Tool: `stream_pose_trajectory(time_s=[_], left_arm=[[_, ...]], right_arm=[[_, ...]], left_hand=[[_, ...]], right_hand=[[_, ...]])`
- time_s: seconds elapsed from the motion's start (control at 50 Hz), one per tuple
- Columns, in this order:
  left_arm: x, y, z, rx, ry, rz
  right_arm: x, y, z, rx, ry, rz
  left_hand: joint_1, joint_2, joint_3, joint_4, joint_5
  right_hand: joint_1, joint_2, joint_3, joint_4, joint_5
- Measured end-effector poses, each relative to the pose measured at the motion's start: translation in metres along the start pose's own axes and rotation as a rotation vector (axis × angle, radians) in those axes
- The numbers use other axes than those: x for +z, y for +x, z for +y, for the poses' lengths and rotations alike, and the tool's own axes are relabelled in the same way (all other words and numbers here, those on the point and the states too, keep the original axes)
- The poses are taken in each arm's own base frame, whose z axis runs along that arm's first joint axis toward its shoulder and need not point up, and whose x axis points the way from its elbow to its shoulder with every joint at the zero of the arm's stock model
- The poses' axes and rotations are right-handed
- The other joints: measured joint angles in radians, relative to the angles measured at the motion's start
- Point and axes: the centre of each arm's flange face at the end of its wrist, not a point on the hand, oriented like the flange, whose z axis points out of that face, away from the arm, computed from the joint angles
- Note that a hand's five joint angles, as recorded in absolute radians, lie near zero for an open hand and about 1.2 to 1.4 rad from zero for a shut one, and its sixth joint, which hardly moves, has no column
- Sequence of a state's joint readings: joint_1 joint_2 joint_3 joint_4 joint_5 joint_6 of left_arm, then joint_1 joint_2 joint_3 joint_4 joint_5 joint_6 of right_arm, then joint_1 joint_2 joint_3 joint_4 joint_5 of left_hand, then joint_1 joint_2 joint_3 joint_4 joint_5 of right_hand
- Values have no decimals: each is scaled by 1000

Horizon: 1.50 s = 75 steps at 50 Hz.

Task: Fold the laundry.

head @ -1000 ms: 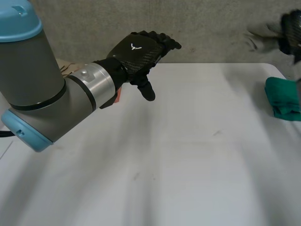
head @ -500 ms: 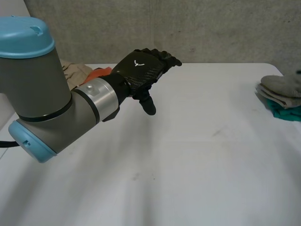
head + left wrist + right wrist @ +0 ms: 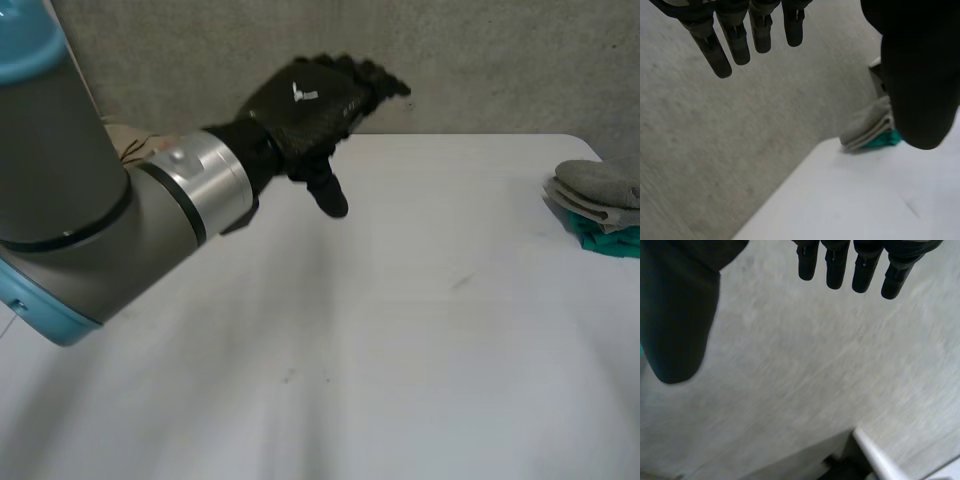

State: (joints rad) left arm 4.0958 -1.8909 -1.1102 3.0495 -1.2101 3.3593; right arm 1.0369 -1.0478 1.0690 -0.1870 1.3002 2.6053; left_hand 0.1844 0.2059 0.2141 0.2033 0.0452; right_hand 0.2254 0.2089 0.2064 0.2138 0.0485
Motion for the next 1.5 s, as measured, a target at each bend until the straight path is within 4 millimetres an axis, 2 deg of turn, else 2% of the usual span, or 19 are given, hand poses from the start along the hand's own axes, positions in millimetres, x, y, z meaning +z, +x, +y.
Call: stream_pose_trajectory(time_s=[0.12,0.18,0.26,0.36,0.42,0.5,0.64,0.7,0.76,0.84,0.9,1.04,1.1,1.12,1.2,1.22,1.24,1.34,1.5], left_arm=[[-2,-28,-33,24,97,-129],[-6,-74,-40,44,111,-337],[-16,-146,-20,96,38,-607],[-23,-204,29,182,-112,-745],[-23,-244,83,260,-229,-775],[-19,-286,150,322,-293,-762],[-16,-328,246,344,-306,-717],[-16,-336,269,344,-304,-717],[-16,-343,286,348,-296,-725],[-11,-344,285,362,-273,-736],[-3,-341,262,388,-227,-751],[14,-304,157,420,-46,-771],[18,-270,111,373,48,-736],[19,-246,86,328,102,-702],[16,-193,47,206,194,-611],[16,-193,47,206,194,-611],[15,-161,34,117,225,-543],[22,-91,43,-61,199,-384],[45,11,139,-212,-106,-182]], right_arm=[[-23,-45,-99,36,318,-48],[-59,-83,-141,108,473,-167],[-112,-139,-163,180,556,-383],[-158,-184,-160,209,549,-563],[-186,-210,-144,193,501,-659],[-203,-229,-120,143,436,-717],[-216,-242,-90,83,354,-756],[-219,-243,-83,79,332,-764],[-224,-245,-75,78,304,-776],[-229,-246,-69,79,284,-787],[-231,-246,-67,80,276,-792],[-230,-244,-68,82,274,-784],[-230,-243,-70,83,276,-774],[-229,-241,-71,83,277,-765],[-227,-237,-75,85,277,-740],[-227,-237,-75,85,277,-740],[-227,-234,-77,86,272,-727],[-228,-231,-78,88,252,-717],[-232,-231,-75,90,211,-740]], left_hand=[[0,0,0,1,0],[0,0,0,0,0],[0,0,0,0,0],[0,0,0,0,0],[0,0,0,0,0],[34,8,4,11,4],[60,35,22,35,22],[110,75,66,82,68],[501,469,457,453,407],[752,800,764,804,710],[870,962,914,975,848],[883,970,942,987,848],[885,973,950,993,848],[885,976,953,993,848],[885,984,965,997,874],[885,984,965,997,874],[885,985,968,997,877],[885,986,970,997,877],[885,980,967,982,877]], right_hand=[[0,0,0,0,0],[0,0,0,0,0],[0,0,0,0,0],[0,-1,0,0,0],[0,-1,0,0,0],[0,-1,0,0,0],[0,-1,0,0,0],[0,-1,0,0,0],[0,-1,0,0,0],[0,-1,0,0,0],[0,-1,0,0,0],[0,-1,0,0,0],[0,-1,0,0,0],[0,-1,0,0,0],[0,-1,0,0,0],[0,-1,0,0,0],[0,-1,0,0,0],[0,-1,0,0,0],[0,-1,0,0,0]])
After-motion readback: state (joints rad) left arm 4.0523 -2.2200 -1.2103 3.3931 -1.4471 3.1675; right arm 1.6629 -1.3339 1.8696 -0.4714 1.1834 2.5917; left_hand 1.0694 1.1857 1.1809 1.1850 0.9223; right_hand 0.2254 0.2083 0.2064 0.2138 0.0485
